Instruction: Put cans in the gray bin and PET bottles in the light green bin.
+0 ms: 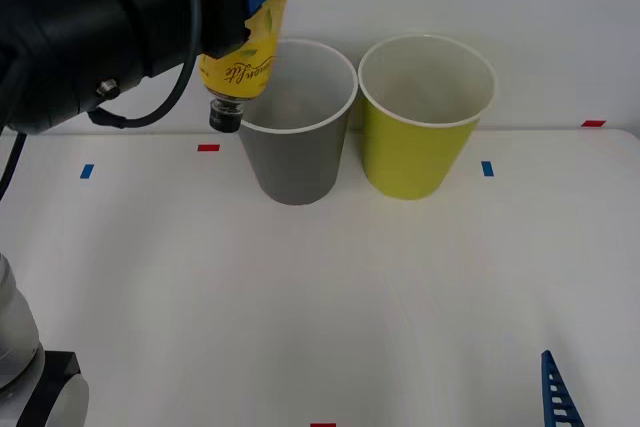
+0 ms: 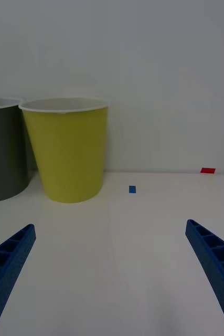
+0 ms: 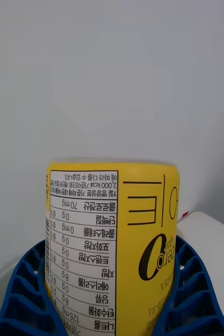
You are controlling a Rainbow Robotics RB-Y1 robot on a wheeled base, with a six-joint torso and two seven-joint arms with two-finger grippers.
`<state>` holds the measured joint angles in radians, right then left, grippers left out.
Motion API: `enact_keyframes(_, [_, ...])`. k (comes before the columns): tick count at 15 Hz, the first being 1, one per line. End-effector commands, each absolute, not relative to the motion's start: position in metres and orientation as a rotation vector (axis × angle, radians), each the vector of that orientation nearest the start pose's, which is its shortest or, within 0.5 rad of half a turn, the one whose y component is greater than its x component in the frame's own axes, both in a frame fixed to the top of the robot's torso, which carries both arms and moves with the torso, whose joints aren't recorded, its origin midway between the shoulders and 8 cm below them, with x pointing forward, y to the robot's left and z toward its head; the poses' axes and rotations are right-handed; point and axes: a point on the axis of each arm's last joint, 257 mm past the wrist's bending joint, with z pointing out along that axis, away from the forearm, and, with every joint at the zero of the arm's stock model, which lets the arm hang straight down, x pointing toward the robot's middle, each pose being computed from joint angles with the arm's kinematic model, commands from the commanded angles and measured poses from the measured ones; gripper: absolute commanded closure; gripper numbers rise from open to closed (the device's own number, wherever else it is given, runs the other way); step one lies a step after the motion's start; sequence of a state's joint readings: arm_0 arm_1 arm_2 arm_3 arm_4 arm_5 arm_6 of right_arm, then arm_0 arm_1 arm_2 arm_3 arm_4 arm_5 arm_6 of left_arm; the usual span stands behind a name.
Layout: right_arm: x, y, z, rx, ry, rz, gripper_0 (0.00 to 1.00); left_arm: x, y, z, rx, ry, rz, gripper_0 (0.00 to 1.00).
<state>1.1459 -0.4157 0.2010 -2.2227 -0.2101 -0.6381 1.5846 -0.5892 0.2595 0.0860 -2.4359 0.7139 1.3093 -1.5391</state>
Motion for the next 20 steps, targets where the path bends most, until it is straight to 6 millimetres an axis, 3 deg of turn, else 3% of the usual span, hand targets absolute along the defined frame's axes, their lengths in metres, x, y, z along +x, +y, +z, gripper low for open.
enact_keyframes(1, [0.223, -0.27, -0.176, -0.045, 1.461, 0.013, 0.0, 0.449, 0.025, 0.13, 0.615, 1.442, -0.434, 1.0])
enact_keyframes(7, [0.223, -0.27, -0.176, -0.045, 1.461, 0.013, 0.0, 0.473, -0.027, 0.15, 0.615, 1.415, -0.538, 1.0])
enact_keyframes(9, [0.223, -0.27, -0.176, -0.045, 1.461, 0.013, 0.0, 0.49, -0.047, 0.153, 0.612, 1.397, -0.57, 1.0])
enact_keyframes(15, [0.223, -0.27, -0.176, -0.045, 1.461, 0.013, 0.0, 0.517, -0.104, 0.147, 0.647, 1.356, -0.622, 1.0])
enact_keyframes(20, [0.223, -0.27, -0.176, -0.045, 1.461, 0.013, 0.0, 0.532, -0.129, 0.152, 0.64, 1.3, -0.651, 1.0])
